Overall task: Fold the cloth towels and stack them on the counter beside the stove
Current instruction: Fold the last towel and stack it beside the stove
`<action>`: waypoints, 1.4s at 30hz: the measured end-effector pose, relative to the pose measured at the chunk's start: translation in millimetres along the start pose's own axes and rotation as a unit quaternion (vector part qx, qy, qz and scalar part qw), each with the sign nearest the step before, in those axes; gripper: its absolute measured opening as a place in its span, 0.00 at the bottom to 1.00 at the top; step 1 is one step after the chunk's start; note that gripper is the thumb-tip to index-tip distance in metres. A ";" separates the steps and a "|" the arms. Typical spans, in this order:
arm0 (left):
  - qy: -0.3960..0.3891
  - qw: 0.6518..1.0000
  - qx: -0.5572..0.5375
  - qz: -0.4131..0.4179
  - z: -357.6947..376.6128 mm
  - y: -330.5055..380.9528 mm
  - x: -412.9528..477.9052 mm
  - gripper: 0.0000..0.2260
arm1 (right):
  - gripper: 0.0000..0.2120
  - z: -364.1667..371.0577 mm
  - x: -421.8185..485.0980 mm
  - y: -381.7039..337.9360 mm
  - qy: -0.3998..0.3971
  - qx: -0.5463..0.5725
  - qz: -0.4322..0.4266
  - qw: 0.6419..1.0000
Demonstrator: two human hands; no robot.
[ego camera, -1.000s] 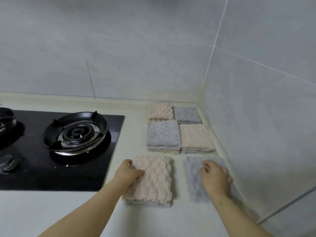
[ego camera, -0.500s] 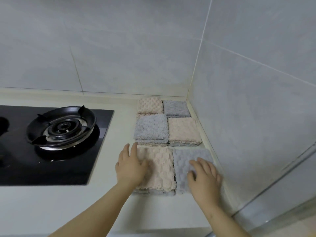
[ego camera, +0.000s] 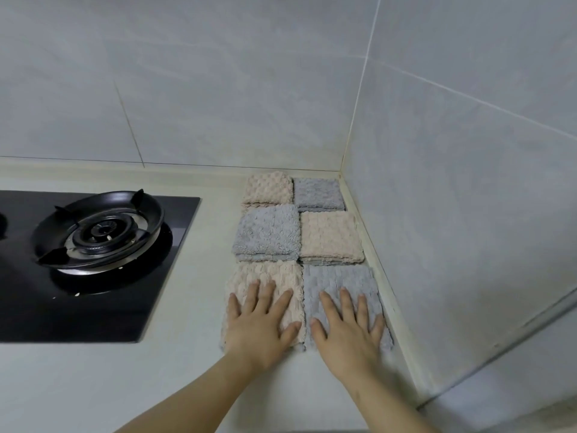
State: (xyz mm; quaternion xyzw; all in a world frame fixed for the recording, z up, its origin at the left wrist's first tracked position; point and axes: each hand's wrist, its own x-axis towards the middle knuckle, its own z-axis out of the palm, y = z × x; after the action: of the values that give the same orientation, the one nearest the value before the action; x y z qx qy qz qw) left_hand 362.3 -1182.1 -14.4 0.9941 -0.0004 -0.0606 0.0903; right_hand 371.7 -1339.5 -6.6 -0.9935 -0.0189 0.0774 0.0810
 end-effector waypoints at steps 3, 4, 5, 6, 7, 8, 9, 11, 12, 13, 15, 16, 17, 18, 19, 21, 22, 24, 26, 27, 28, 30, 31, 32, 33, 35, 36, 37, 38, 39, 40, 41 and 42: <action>0.003 1.000 -0.003 -0.002 -2.3 -2.1 15.3 0.41 | 0.33 -1.5 15.6 -2.5 0.003 -0.001 -0.001 1.000; 0.002 1.000 -0.003 -0.004 -3.2 -2.7 20.4 0.41 | 0.30 -2.3 20.8 -2.4 0.003 -0.002 -0.002 1.000; 0.002 1.000 -0.004 -0.004 -3.4 -3.4 25.2 0.41 | 0.27 -3.1 25.7 -2.3 0.004 -0.001 -0.003 1.000; 0.000 1.000 -0.005 -0.003 -3.8 -4.0 29.6 0.41 | 0.27 -4.2 29.8 -2.2 0.004 0.002 -0.004 1.000; 0.000 1.000 -0.006 -0.004 -4.3 -4.2 33.3 0.41 | 0.27 -4.8 33.2 -2.2 0.004 0.004 -0.007 1.000; -0.002 1.000 -0.007 -0.006 -4.9 -4.4 36.3 0.41 | 0.27 -5.2 36.6 -2.4 0.004 0.004 -0.009 1.000; -0.001 1.000 -0.005 -0.006 -5.3 -4.5 39.0 0.41 | 0.27 -5.4 40.0 -2.9 0.006 0.006 -0.010 1.000; -0.001 1.000 -0.004 -0.007 -5.3 -5.8 44.0 0.41 | 0.26 -7.0 45.2 -4.1 0.005 0.007 -0.010 1.000; -0.002 1.000 -0.006 -0.007 -5.9 -6.6 46.6 0.41 | 0.26 -7.9 47.5 -4.6 0.004 0.007 -0.010 1.000; -0.002 1.000 -0.009 -0.007 -6.9 -7.2 49.9 0.41 | 0.26 -8.2 50.0 -5.0 0.003 0.009 -0.010 1.000; -0.004 1.000 -0.010 -0.006 -9.0 -7.0 54.4 0.41 | 0.26 -8.3 54.2 -5.6 0.003 0.010 -0.011 1.000; -0.009 1.000 -0.007 -0.006 -8.6 -7.0 55.2 0.41 | 0.27 -8.4 55.4 -5.8 0.002 0.010 -0.010 1.000; -0.012 1.000 -0.002 -0.001 -10.4 -6.6 54.8 0.41 | 0.28 -8.8 56.3 -5.9 -0.001 0.010 -0.009 1.000; -0.014 1.000 -0.001 0.002 -12.2 -6.5 53.7 0.41 | 0.28 -8.7 56.9 -6.0 -0.005 0.011 -0.007 1.000; -0.009 1.000 -0.001 0.002 -14.0 -5.7 52.9 0.40 | 0.27 -9.1 57.0 -6.7 -0.007 0.013 -0.004 1.000; 0.084 0.996 0.010 0.015 -19.8 -1.5 53.3 0.34 | 0.26 -13.2 57.1 -10.6 0.014 0.025 0.003 1.000; 0.156 0.987 0.008 0.028 -24.1 1.3 56.6 0.28 | 0.26 -16.8 58.8 -13.3 0.041 0.034 0.003 0.999; 0.238 0.970 -0.014 0.035 -35.7 4.9 69.8 0.22 | 0.29 -27.1 67.3 -18.1 0.101 0.062 -0.004 0.993; 0.184 0.982 -0.022 0.026 -45.1 3.6 83.5 0.28 | 0.28 -36.4 80.8 -18.6 0.110 0.063 -0.020 0.992; 0.134 0.991 -0.012 0.016 -45.9 0.5 91.6 0.29 | 0.25 -39.4 88.5 -17.4 0.094 0.057 -0.021 0.994; 0.083 0.996 -0.006 0.008 -44.0 -2.6 100.1 0.30 | 0.24 -40.8 96.2 -16.0 0.075 0.053 -0.017 0.996; -0.010 1.000 -0.002 -0.011 -42.1 -5.6 112.8 0.31 | 0.25 -41.1 109.9 -12.3 0.040 0.042 -0.008 0.998; -0.038 0.999 0.001 -0.015 -38.7 -5.5 117.4 0.32 | 0.26 -38.7 116.0 -10.9 0.023 0.036 -0.004 0.999; -0.058 0.998 0.003 -0.018 -35.2 -4.7 120.7 0.32 | 0.26 -36.6 120.8 -9.8 0.007 0.030 -0.002 1.000; -0.070 0.997 0.007 -0.021 -33.1 -3.4 122.4 0.32 | 0.26 -34.4 123.6 -8.7 -0.006 0.019 0.002 1.000; -0.074 0.997 0.019 -0.020 -28.8 -1.6 123.4 0.31 | 0.27 -29.7 127.7 -6.8 -0.022 0.011 0.007 1.000; -0.070 0.997 0.024 -0.016 -27.6 -1.7 123.4 0.31 | 0.27 -27.8 129.4 -6.6 -0.024 0.005 0.008 1.000; -0.066 0.997 0.025 -0.013 -26.3 -2.5 123.5 0.30 | 0.27 -25.6 130.3 -6.9 -0.023 -0.001 0.007 1.000; -0.065 0.997 0.027 -0.012 -25.0 -3.5 123.7 0.30 | 0.27 -24.5 129.5 -8.5 -0.021 -0.005 0.005 1.000; -0.069 0.997 0.029 -0.012 -25.3 -4.6 124.3 0.30 | 0.27 -24.4 129.4 -9.5 -0.019 -0.004 0.004 1.000; -0.073 0.997 0.028 -0.013 -27.0 -5.2 125.5 0.30 | 0.27 -25.2 130.7 -9.6 -0.018 0.006 0.003 1.000; -0.078 0.997 0.018 -0.013 -29.8 -5.0 123.9 0.30 | 0.27 -27.2 130.5 -8.9 -0.020 0.024 0.008 0.999; -0.070 0.997 0.001 -0.011 -33.2 -4.7 122.6 0.29 | 0.26 -30.0 129.8 -8.4 -0.010 0.044 0.011 0.999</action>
State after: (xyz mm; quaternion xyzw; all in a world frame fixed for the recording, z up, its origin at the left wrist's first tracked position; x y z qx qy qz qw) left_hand 488.0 -1172.9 2.4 0.9874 0.0045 -0.1311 0.0881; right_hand 504.3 -1329.5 4.4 -0.9883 -0.0055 0.0885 0.1240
